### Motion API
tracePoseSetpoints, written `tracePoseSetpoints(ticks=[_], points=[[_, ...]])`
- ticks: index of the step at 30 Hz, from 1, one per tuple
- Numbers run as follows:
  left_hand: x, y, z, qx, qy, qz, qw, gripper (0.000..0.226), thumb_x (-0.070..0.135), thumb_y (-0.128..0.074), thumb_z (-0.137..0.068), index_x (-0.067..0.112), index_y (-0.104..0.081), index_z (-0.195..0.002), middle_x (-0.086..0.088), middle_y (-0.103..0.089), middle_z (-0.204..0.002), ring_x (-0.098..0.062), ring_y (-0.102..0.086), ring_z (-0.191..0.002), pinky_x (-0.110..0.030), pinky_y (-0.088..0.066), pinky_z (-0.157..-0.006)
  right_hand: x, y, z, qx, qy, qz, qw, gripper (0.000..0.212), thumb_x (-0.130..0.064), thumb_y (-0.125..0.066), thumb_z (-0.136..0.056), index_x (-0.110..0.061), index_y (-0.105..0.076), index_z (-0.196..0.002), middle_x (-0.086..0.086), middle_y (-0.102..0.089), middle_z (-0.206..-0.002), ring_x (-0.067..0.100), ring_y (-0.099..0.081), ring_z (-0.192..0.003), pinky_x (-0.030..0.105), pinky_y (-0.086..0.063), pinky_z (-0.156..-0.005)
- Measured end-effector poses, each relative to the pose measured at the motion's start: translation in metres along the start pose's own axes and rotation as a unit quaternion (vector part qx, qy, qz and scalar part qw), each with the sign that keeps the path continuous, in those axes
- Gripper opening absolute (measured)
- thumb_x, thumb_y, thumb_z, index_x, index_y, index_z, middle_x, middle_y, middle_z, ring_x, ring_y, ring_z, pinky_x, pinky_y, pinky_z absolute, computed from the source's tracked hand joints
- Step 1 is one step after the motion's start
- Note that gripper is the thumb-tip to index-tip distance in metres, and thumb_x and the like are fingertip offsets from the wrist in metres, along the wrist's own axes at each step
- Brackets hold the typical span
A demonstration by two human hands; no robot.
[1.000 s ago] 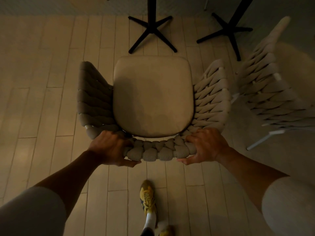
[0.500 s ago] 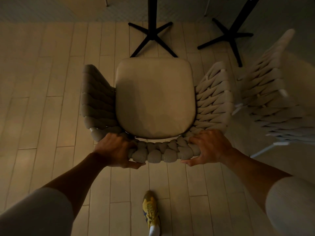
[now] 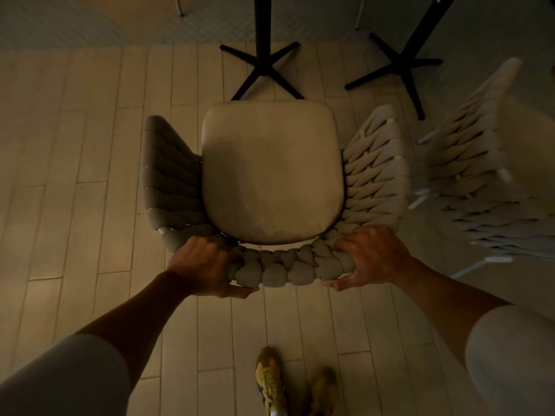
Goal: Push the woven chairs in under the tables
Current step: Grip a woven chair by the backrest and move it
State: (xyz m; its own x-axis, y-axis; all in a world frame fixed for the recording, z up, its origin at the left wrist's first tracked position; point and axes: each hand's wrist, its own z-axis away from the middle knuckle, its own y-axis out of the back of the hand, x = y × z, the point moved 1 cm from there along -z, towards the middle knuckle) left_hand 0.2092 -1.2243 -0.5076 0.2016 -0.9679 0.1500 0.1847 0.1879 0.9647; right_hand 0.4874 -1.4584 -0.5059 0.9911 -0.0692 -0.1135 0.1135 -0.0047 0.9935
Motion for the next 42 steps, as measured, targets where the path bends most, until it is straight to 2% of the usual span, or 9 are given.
tracePoseSetpoints(ticks=[9, 13, 17, 22, 27, 32, 38, 42], points=[[-0.015, 0.011, -0.020, 0.013, -0.001, -0.004, 1.000, 0.086, 0.102, -0.024, -0.071, 0.042, -0.071, -0.112, 0.017, -0.073, -0.088, -0.009, -0.064, -0.071, -0.022, -0.049, -0.064, 0.017, 0.003, -0.024, 0.002, 0.005, 0.007, 1.000, 0.082, -0.102, -0.050, -0.063, -0.025, -0.072, -0.078, -0.003, -0.072, -0.070, 0.024, -0.068, -0.066, 0.029, -0.046, -0.058], [-0.024, 0.019, -0.033, 0.013, 0.000, -0.014, 1.000, 0.085, 0.102, -0.023, -0.071, 0.044, -0.071, -0.110, 0.019, -0.072, -0.087, -0.008, -0.064, -0.070, -0.019, -0.043, -0.061, 0.027, 0.005, -0.038, 0.006, 0.008, 0.016, 1.000, 0.082, -0.102, -0.051, -0.062, -0.025, -0.072, -0.079, -0.003, -0.072, -0.070, 0.023, -0.069, -0.066, 0.028, -0.043, -0.057], [-0.035, 0.030, -0.050, 0.001, 0.009, -0.016, 1.000, 0.076, 0.100, -0.033, -0.072, 0.045, -0.072, -0.106, 0.020, -0.070, -0.080, -0.004, -0.061, -0.061, -0.016, -0.031, -0.055, 0.040, 0.007, -0.055, 0.004, 0.007, 0.010, 1.000, 0.082, -0.103, -0.049, -0.063, -0.026, -0.072, -0.077, -0.006, -0.072, -0.070, 0.021, -0.067, -0.066, 0.027, -0.042, -0.059], [-0.053, 0.040, -0.077, -0.010, 0.017, -0.009, 1.000, 0.078, 0.099, -0.027, -0.073, 0.044, -0.073, -0.105, 0.018, -0.070, -0.076, -0.004, -0.059, -0.057, -0.015, -0.029, -0.056, 0.064, 0.010, -0.082, 0.002, 0.009, 0.006, 1.000, 0.082, -0.104, -0.045, -0.063, -0.027, -0.072, -0.077, -0.008, -0.074, -0.073, 0.019, -0.068, -0.069, 0.026, -0.042, -0.062], [-0.072, 0.049, -0.103, -0.020, 0.023, -0.017, 0.999, 0.083, 0.101, -0.021, -0.071, 0.045, -0.072, -0.106, 0.018, -0.071, -0.080, -0.006, -0.062, -0.061, -0.017, -0.034, -0.058, 0.087, 0.013, -0.109, 0.003, 0.013, -0.003, 1.000, 0.085, -0.104, -0.042, -0.065, -0.027, -0.074, -0.081, -0.008, -0.074, -0.075, 0.019, -0.068, -0.072, 0.027, -0.040, -0.063], [-0.089, 0.054, -0.127, -0.061, 0.031, -0.022, 0.997, 0.096, 0.105, -0.012, -0.063, 0.050, -0.061, -0.124, 0.019, -0.072, -0.105, -0.008, -0.066, -0.082, -0.020, -0.042, -0.068, 0.108, 0.014, -0.135, 0.001, 0.022, -0.014, 1.000, 0.089, -0.105, -0.040, -0.065, -0.026, -0.074, -0.089, -0.005, -0.075, -0.078, 0.022, -0.069, -0.075, 0.031, -0.050, -0.065], [-0.109, 0.060, -0.153, -0.068, 0.052, -0.009, 0.996, 0.110, 0.106, -0.001, -0.055, 0.049, -0.058, -0.129, 0.018, -0.071, -0.107, -0.010, -0.066, -0.088, -0.024, -0.049, -0.076, 0.130, 0.017, -0.163, 0.018, 0.020, -0.018, 0.999, 0.085, -0.104, -0.046, -0.064, -0.026, -0.075, -0.086, -0.009, -0.076, -0.078, 0.019, -0.071, -0.075, 0.029, -0.051, -0.064], [-0.121, 0.066, -0.171, -0.056, 0.051, -0.010, 0.997, 0.106, 0.105, -0.004, -0.055, 0.050, -0.059, -0.126, 0.020, -0.071, -0.102, -0.007, -0.065, -0.084, -0.021, -0.045, -0.070, 0.144, 0.019, -0.181, 0.025, 0.017, -0.023, 0.999, 0.082, -0.102, -0.048, -0.065, -0.026, -0.074, -0.085, -0.008, -0.075, -0.075, 0.019, -0.071, -0.074, 0.029, -0.051, -0.063]])
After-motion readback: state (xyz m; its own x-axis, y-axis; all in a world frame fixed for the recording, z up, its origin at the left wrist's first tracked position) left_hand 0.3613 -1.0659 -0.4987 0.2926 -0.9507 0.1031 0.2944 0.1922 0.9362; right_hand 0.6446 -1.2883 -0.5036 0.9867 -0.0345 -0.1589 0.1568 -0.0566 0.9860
